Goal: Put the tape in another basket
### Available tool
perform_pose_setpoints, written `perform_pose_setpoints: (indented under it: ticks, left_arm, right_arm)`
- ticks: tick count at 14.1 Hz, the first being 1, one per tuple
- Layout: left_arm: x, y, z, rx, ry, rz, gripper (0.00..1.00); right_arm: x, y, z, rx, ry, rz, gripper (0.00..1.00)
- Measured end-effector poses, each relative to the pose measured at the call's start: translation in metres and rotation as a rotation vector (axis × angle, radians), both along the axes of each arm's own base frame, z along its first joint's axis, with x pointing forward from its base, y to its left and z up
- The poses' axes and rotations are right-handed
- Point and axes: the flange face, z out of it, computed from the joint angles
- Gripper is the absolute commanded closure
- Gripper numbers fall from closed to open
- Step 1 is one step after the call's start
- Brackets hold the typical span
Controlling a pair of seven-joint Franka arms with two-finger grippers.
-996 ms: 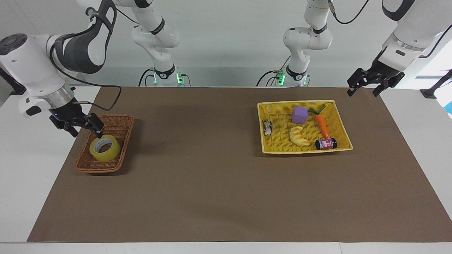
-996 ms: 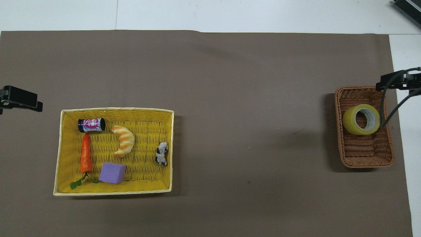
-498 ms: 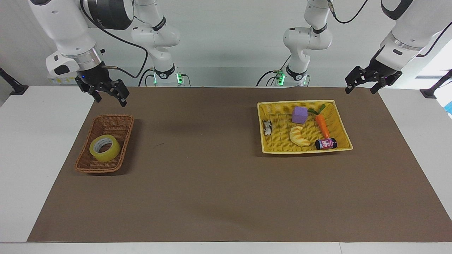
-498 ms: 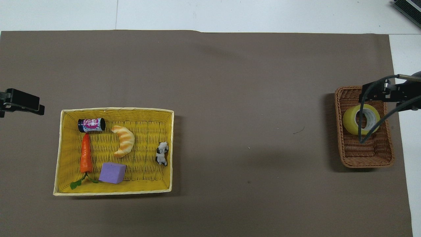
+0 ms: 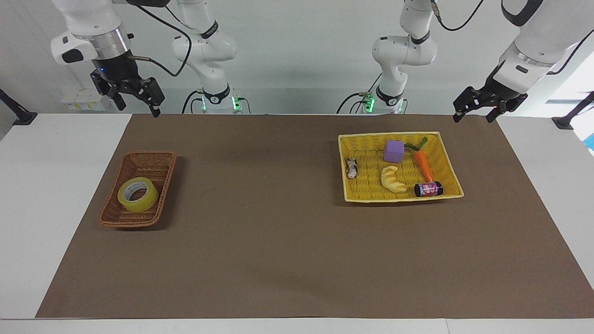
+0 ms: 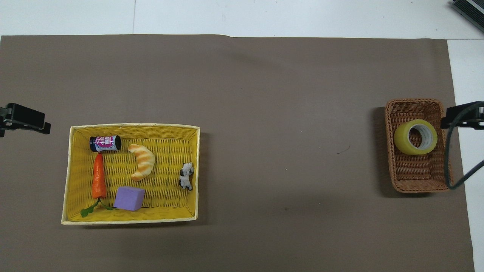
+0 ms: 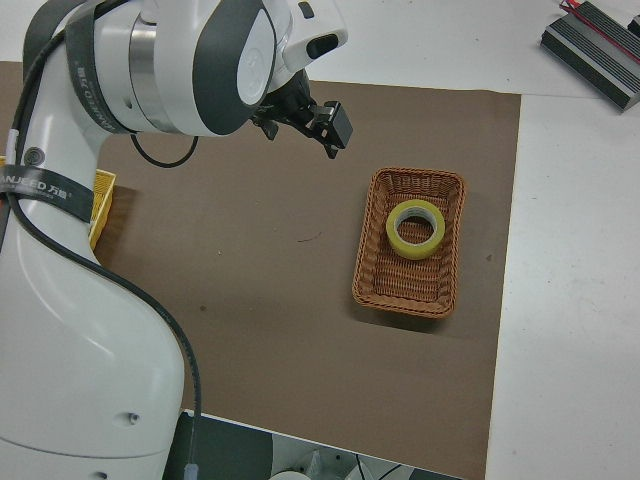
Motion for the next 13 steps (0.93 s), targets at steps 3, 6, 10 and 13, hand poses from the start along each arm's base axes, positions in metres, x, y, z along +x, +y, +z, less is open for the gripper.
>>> perform_pose_setpoints:
  ticks: [3,6,10,13]
  left_arm:
    - [-0.001,0.003,0.0,-0.001,0.005,0.006,0.0]
    - [-0.004,-0.003,0.005,-0.003,-0.001,-0.007,0.0]
    - [-0.008,-0.003,0.012,-0.004,-0.01,-0.007,0.0]
    - [-0.009,0.001,0.012,-0.004,-0.012,0.001,0.0]
  right_arm:
    - [-0.003,0.003,-0.004,0.001,0.01,0.011,0.0]
    - [-0.003,0.003,-0.009,0.001,0.024,0.015,0.0]
    - [-0.012,0.009,-0.017,0.003,0.049,0.029,0.0]
    - [-0.02,0.009,-0.018,0.005,0.053,0.032,0.0]
